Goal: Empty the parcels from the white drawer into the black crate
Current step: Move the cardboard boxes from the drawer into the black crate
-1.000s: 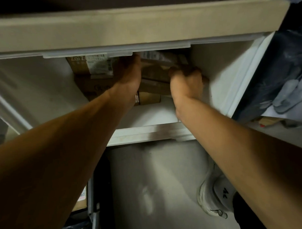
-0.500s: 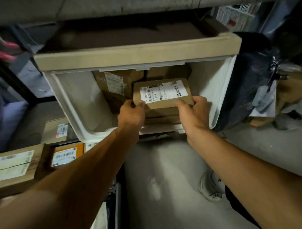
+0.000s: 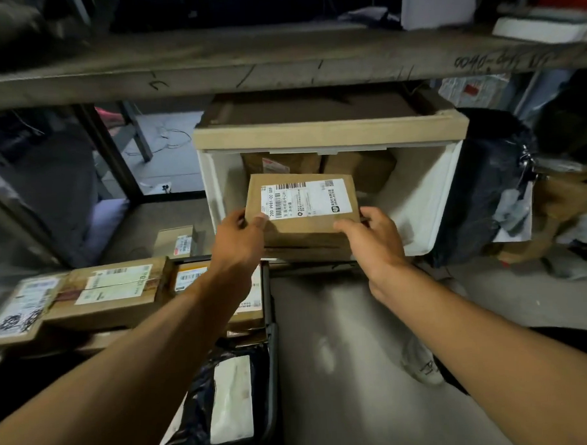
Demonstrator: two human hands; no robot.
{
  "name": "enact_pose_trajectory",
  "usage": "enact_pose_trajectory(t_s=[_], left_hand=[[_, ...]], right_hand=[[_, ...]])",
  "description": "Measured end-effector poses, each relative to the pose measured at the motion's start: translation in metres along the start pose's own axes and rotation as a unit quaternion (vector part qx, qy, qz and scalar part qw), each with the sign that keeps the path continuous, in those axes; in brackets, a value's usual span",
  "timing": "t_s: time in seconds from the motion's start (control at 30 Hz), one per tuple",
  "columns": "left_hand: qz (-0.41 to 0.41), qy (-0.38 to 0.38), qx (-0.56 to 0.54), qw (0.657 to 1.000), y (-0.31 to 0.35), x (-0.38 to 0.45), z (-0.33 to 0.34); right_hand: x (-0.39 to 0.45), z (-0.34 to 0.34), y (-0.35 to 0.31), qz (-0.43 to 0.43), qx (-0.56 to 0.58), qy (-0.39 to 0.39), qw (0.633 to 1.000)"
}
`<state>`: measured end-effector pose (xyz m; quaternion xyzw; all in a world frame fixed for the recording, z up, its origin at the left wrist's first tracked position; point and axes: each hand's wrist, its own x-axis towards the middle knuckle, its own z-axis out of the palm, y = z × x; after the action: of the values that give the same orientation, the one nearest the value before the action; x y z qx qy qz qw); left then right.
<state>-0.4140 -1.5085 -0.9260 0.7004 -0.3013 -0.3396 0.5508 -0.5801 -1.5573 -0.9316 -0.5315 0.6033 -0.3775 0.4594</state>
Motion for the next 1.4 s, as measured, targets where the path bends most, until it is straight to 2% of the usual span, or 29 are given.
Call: enact_pose_trajectory(t_s=[0.17, 0.3, 0.53, 0.93, 1.07, 1.3, 1.4], left_hand=[[-0.014, 0.008, -0.036, 0.999, -0.002, -0.023, -0.025], [-0.031, 0.008, -0.055, 0.998, -0.006, -0.032, -0.037], [-0.026, -0.012, -0.111, 0.993, 0.002, -0.028, -0.044], [-0.037, 0.032, -0.116, 0.992, -0.004, -0.02, -0.046], [-0.067, 0.022, -0.127, 0.989, -0.009, -0.018, -0.047], [-0.06, 0.034, -0.104, 0.992, -0.011, -0.024, -0.042], [-0.061, 0.013, -0.12, 0.991, -0.01, -0.026, -0.042]], right_hand=[[-0.025, -0.001, 0.004, -0.019, 0.059, -0.026, 0.998], [-0.03, -0.006, 0.011, -0.022, 0.143, -0.076, 0.987], [-0.029, -0.01, 0.005, 0.0, 0.203, -0.09, 0.975], [-0.024, -0.003, 0.013, -0.033, 0.177, -0.078, 0.981], [-0.021, -0.001, 0.014, -0.022, 0.193, -0.08, 0.978], [-0.02, -0.001, 0.014, -0.004, 0.187, -0.085, 0.979], [-0.019, -0.002, 0.014, -0.003, 0.188, -0.076, 0.979]])
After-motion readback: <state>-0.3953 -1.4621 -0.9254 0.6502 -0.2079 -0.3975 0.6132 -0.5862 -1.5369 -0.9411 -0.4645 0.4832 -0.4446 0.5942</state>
